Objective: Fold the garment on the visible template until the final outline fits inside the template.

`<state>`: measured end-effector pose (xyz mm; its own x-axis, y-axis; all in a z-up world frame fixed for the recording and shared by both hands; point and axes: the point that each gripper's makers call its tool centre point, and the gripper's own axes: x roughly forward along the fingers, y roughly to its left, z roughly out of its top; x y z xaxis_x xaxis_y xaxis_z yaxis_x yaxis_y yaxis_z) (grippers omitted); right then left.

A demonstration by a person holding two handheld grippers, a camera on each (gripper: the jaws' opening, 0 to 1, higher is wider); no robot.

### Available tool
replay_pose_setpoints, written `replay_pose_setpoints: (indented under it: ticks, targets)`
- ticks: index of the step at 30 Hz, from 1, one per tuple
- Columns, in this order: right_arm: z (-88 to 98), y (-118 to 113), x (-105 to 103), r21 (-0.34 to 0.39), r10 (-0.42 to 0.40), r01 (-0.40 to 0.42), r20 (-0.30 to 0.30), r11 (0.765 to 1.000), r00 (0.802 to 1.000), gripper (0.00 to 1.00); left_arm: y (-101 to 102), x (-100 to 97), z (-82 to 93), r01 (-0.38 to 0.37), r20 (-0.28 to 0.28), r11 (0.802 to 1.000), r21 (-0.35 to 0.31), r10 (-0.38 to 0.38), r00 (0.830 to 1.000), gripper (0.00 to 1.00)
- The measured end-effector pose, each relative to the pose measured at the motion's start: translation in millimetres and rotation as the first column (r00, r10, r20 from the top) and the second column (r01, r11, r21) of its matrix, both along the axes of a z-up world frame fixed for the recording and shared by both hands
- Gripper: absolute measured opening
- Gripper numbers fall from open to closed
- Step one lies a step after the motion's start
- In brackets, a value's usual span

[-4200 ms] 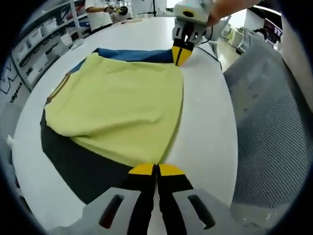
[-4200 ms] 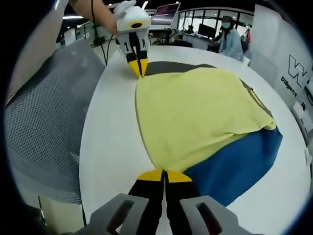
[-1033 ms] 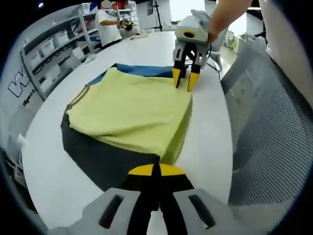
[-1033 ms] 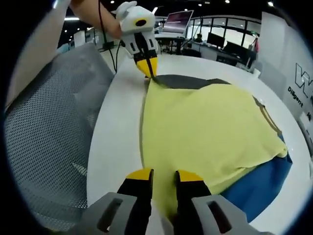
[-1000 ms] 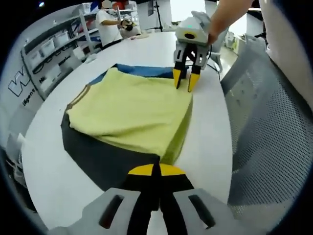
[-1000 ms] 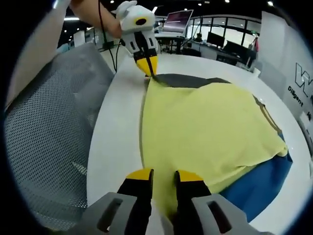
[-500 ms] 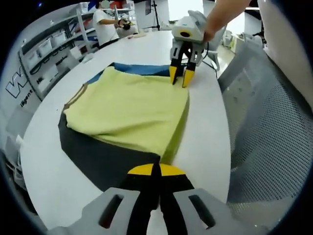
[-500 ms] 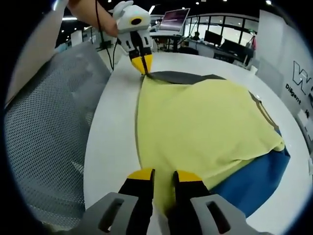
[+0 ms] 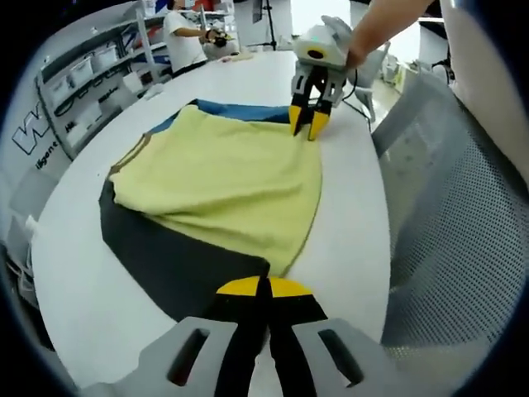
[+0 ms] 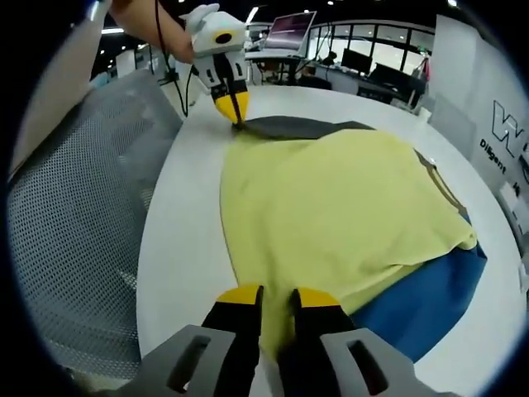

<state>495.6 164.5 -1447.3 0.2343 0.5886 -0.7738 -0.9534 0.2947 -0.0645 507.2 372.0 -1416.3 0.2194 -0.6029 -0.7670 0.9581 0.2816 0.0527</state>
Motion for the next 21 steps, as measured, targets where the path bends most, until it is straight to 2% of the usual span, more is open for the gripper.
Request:
replay_pose_setpoints:
  ticks: [3,6,7,10,16,21]
  targets:
    - [0.3,0.3,-0.8,-0.002,0.002,-0.002,0.000,1.000,1.000,0.10,2.4,7.8,9.7,-0.071,-0.030,0.995,-0.071,0.069,0.997,0.01]
    - [0.9,0.3,-1.1,-0.002,-0.001,0.001,-0.001,1.000,1.000,0.11,15.2,25.2,20.2,-0.171,-0.055,0.978,-0.122,0.166,0.985,0.01]
    - [0.9,0.3,-1.2,-0.002,-0.001,0.001,-0.002,1.000,1.000,0.11,16.8,27.6,21.7,-0.183,-0.057,0.975,-0.129,0.177,0.983,0.01]
    - [0.0,0.0,-0.9,-0.003,0.000,0.000,-0.001,1.000,1.000,0.11,34.6,50.9,34.8,-0.295,-0.080,0.937,-0.185,0.285,0.955,0.01]
    - [-0.2,-0.3,-0.8,-0.005,-0.003,0.003,-0.003,1.000,1.000,0.12,71.1,89.4,50.1,-0.427,-0.086,0.873,-0.237,0.419,0.904,0.01]
    - [0.3,-0.2,-0.9,-0.004,-0.008,0.008,-0.005,1.000,1.000,0.13,110.1,124.9,60.6,-0.536,-0.070,0.802,-0.265,0.539,0.840,0.01]
